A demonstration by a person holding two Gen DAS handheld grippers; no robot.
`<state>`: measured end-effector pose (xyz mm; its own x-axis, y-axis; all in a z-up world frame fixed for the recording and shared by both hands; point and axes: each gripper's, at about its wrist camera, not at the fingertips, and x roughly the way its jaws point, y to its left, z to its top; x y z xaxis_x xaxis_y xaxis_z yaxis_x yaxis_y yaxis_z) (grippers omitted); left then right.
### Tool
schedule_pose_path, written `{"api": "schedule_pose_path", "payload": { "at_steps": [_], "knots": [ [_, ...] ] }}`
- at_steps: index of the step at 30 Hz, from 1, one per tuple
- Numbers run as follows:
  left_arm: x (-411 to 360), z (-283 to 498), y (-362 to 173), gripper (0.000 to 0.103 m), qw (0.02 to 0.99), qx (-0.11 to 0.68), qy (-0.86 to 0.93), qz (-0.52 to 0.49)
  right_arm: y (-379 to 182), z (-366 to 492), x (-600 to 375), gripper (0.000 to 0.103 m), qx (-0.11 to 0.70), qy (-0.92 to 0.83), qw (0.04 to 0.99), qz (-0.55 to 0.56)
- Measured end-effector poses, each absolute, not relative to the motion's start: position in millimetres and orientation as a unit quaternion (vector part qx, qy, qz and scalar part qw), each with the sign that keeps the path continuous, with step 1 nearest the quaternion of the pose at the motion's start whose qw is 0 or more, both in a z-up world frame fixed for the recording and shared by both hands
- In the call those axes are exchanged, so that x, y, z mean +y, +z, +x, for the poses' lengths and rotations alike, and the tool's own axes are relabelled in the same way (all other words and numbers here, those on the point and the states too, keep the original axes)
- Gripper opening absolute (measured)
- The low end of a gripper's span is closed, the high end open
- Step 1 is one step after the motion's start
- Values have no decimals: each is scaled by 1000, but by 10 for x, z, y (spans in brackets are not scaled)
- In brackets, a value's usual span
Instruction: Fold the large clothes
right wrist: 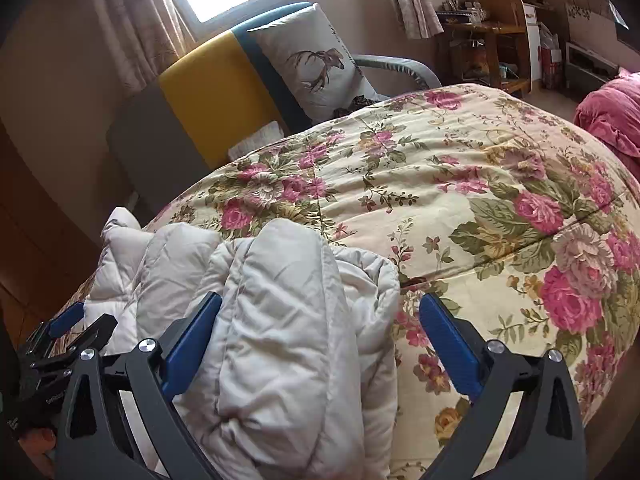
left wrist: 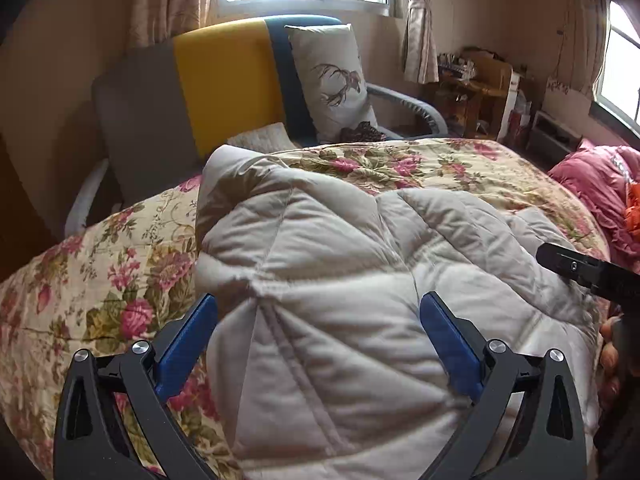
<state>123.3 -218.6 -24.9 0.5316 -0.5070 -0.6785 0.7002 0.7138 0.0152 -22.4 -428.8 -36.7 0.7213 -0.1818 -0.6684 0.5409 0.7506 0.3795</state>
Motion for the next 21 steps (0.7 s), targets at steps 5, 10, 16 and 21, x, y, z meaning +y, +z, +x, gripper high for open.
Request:
{"api": "schedule_pose_path", "payload": {
  "at_steps": [5,10,16,21],
  "knots": [
    [-1829,975,-397,99,848,367,-372,87,-340,-446,-4031,101,342,-156,882,284],
    [-1615,829,-551,100,835,380,-395,47,-686,-690,-4004,101,341,-135,863,346],
    [-1389,795,-553,99,816,398,-419,28,-876,-913,-4069,101,341,-92,825,441],
    [-1318,866,-645,100,798,425,-427,11,-812,-925,-3997,101,350,-77,845,396]
  ]
}}
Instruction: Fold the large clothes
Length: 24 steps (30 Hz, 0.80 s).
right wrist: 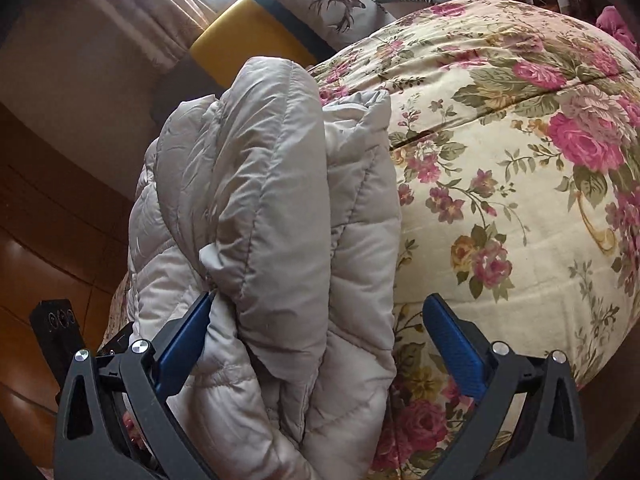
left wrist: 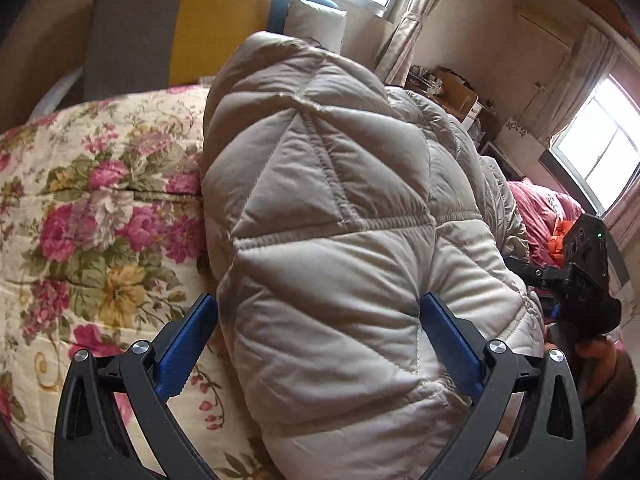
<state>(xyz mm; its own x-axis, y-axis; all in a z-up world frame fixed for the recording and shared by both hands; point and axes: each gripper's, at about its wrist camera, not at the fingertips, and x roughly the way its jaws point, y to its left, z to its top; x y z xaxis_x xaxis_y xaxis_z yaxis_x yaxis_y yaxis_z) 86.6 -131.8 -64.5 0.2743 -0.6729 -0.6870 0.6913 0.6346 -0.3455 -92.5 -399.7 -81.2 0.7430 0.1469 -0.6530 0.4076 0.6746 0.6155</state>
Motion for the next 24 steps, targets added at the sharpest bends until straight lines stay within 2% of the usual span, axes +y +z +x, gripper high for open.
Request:
{"api": "schedule_pose_path", "payload": {
  "at_steps": [5,13,19,24],
  "knots": [
    [-1296,882,-698,100,793,442,-419,-13,-969,-808,-4080,101,356,-33,820,448],
    [-1296,812,-708,100,791,447,-419,-11,-936,-665,-4185,101,391,-2,797,460],
    [-1314,831,-719,100,789,450,-417,-10,-601,-506,-4176,101,386,10,832,398],
    [-1340,832,-723,100,792,449,-413,-4,-813,-313,-4225,101,414,15,810,415]
  ]
}}
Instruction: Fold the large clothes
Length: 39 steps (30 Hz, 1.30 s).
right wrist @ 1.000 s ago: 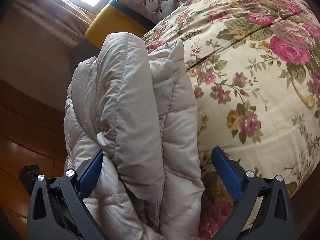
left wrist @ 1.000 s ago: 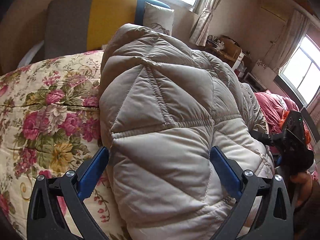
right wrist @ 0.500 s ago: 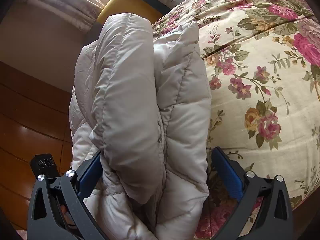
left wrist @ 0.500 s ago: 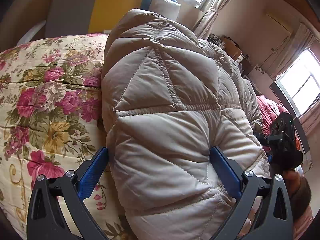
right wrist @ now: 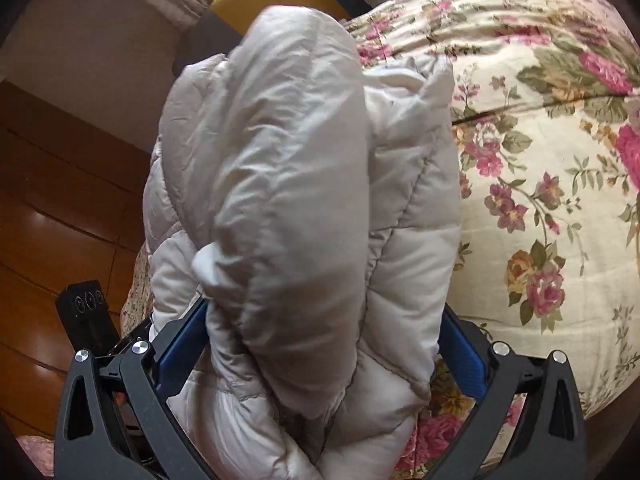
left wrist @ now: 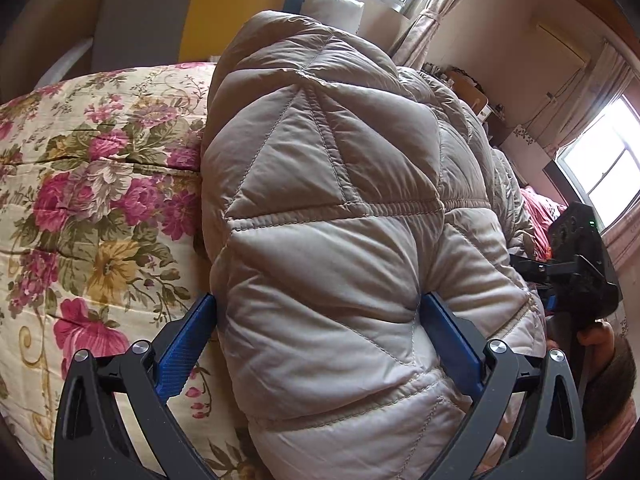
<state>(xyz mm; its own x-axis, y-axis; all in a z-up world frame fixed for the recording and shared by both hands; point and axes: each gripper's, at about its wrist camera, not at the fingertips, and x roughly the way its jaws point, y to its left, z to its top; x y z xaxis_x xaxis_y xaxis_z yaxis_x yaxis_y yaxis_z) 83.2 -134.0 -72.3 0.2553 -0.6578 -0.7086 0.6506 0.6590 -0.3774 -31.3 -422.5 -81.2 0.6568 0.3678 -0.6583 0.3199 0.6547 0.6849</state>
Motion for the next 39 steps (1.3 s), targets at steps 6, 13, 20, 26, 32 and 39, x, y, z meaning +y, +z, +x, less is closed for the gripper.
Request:
{"api": "schedule_pose_path", "payload": {
  "at_steps": [6,13,20,26,32,39],
  "knots": [
    [-1339,880,-658,100,784,450,-427,26,-1028,-225,-4348,101,402,54,798,446],
    [-1373,996,-749,100,758,483,-437,12,-1057,-274,-4201,101,414,61,794,441],
    [-1466,934,-795,100,750,492,-442,16,-1113,-201,-4178,101,420,61,792,439],
    [-1494,912,-859,100,741,493,-455,9,-1061,-99,-4105,101,427,49,792,434],
    [-1387,1061,-1014,100,716,512,-474,-23,-976,6,-4006,101,433,50,792,427],
    [-1520,1028,-1088,100,705,525,-477,-31,-1003,135,-3952,101,434,46,794,424]
  ]
}}
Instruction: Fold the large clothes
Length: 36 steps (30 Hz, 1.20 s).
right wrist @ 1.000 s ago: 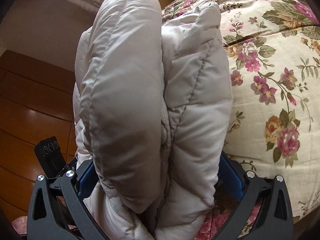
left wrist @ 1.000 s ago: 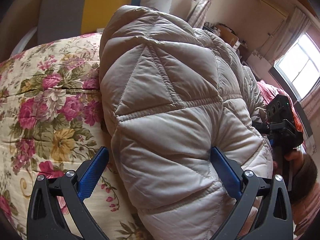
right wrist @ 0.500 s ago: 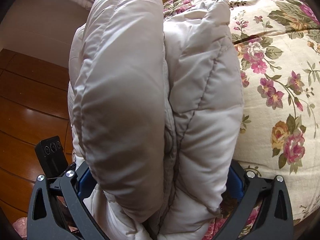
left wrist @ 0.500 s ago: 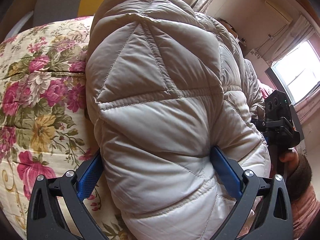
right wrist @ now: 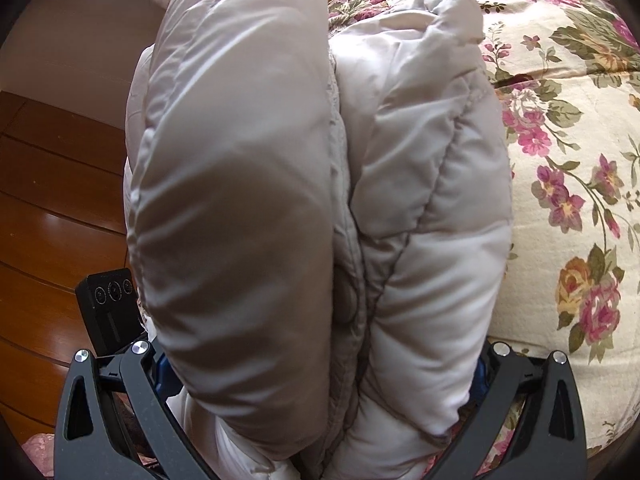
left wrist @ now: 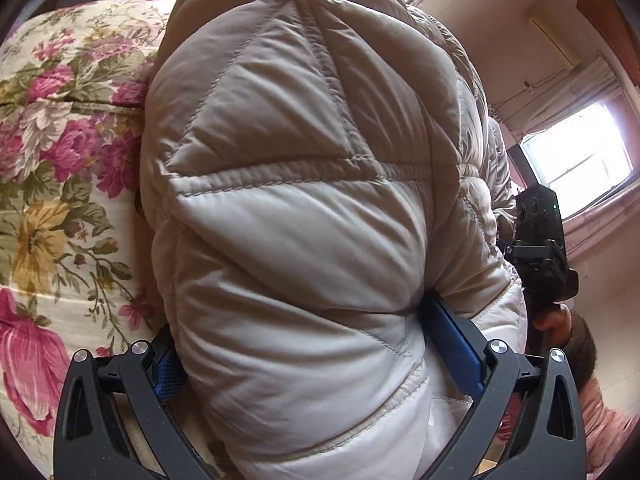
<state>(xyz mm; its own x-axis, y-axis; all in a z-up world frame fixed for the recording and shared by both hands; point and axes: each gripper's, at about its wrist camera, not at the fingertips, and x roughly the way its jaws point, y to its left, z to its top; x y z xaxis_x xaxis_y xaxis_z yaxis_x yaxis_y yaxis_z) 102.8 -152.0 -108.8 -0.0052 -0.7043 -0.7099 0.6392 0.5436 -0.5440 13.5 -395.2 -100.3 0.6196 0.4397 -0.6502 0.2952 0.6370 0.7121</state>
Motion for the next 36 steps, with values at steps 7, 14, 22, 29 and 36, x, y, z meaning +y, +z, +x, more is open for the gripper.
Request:
{"api": "schedule_pose_path", "payload": {
  "at_steps": [7,14,22,29,36],
  "knots": [
    [-1592,845,-958,96,733,495,-467,0,-961,164,-3768,101,409,35,820,400],
    [-1523,675,-731,79,759,458,-462,23,-816,82,-3564,93,362,22,849,385],
    [-1146,519,-585,71,800,400,-445,45,-654,176,-3195,91,318,59,869,374],
    [-730,419,-368,67,846,341,-407,52,-559,510,-2864,91,293,109,878,362],
    [-184,662,-221,66,887,313,-339,31,-502,1250,-2319,90,295,172,880,331]
  ]
}}
